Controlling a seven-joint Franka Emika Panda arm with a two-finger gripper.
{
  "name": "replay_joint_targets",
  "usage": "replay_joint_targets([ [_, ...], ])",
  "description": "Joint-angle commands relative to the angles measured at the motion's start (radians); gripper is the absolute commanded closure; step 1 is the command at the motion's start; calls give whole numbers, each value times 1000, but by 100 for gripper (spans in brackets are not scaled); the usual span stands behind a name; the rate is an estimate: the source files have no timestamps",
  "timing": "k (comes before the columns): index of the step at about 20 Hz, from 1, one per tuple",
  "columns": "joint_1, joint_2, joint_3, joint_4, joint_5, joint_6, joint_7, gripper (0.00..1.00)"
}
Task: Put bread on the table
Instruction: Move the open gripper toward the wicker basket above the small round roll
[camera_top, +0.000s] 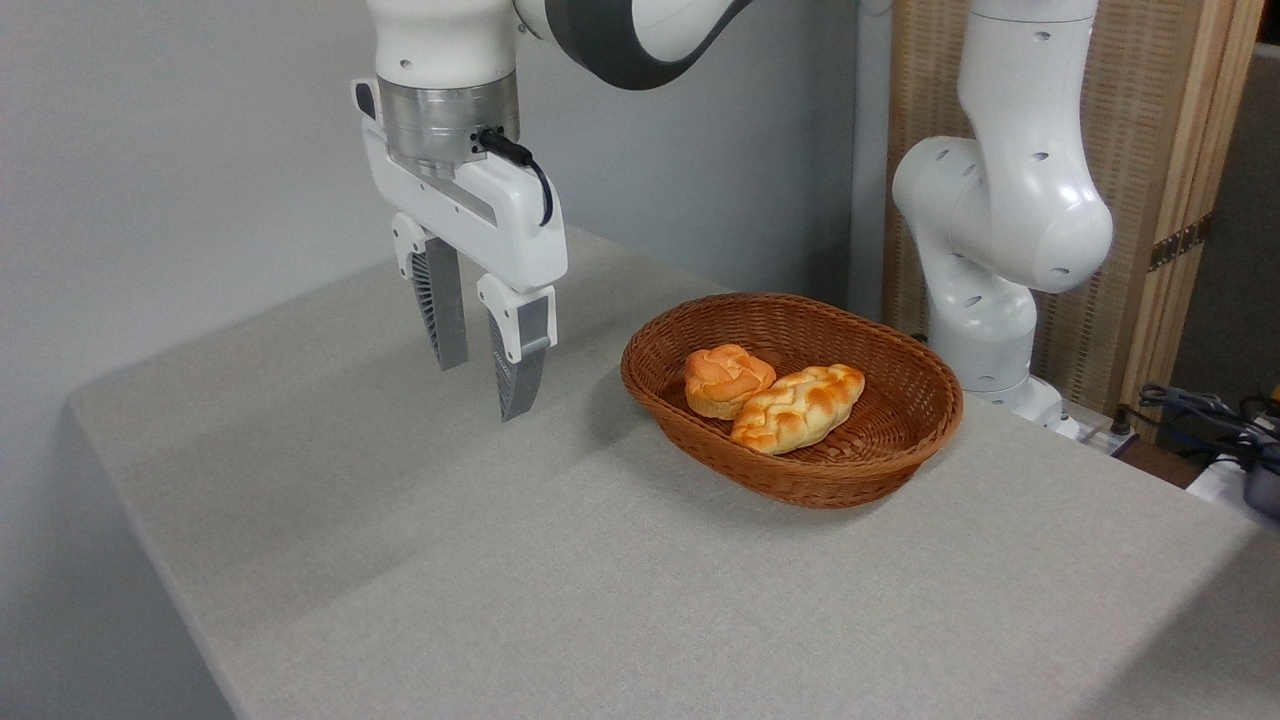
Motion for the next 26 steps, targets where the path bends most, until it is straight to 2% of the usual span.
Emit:
replay_joint_targets([
  [1, -5, 7, 4, 15, -5, -27, -6, 0],
  [7, -11, 15, 2, 13, -5, -30, -6, 0],
  [16, -33, -4, -15, -10, -3, -151, 2, 0],
  [26, -31, -221, -13, -270, 6, -176, 177, 0],
])
